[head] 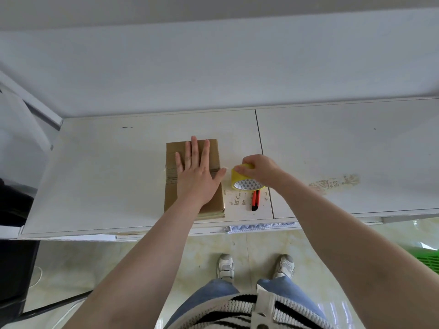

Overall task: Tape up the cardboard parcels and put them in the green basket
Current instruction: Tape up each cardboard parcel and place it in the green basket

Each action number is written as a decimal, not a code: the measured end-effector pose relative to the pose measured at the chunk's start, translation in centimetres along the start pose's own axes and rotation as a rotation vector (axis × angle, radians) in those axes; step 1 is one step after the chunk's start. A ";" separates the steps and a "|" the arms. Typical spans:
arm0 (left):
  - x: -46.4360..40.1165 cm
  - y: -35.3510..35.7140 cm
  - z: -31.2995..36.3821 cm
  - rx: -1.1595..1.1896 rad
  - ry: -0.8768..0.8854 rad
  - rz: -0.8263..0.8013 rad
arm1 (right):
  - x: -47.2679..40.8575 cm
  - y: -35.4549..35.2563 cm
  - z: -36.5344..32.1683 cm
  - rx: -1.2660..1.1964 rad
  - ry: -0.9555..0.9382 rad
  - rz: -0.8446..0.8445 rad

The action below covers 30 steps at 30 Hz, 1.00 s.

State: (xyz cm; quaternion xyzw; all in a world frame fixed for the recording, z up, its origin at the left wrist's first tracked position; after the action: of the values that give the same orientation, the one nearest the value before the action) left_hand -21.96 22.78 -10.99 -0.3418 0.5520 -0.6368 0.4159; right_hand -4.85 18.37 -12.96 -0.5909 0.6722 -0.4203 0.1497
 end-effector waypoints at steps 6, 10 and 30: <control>0.0 0.2 -0.3 -0.006 0.004 0.001 | -0.4 -0.4 -0.1 0.075 0.033 0.086; -0.1 0.4 -0.2 -0.002 0.012 -0.002 | 2.3 -2.6 5.5 -0.190 0.308 0.437; 0.1 0.2 0.1 -0.016 0.015 0.003 | 3.0 -6.7 3.9 -0.408 0.395 0.617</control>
State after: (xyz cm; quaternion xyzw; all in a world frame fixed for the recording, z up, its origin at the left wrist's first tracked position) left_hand -21.91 22.69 -11.18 -0.3394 0.5607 -0.6344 0.4098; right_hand 1.54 14.42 -9.42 -0.2876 0.9029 -0.3191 0.0168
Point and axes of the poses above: each hand's wrist, its own x-axis away from the middle knuckle, its own y-axis out of the palm, z = x × y, the point moved 9 cm from there along -x, towards the middle knuckle, and after that the axes turned 9 degrees about z, right-handed, at the moved point
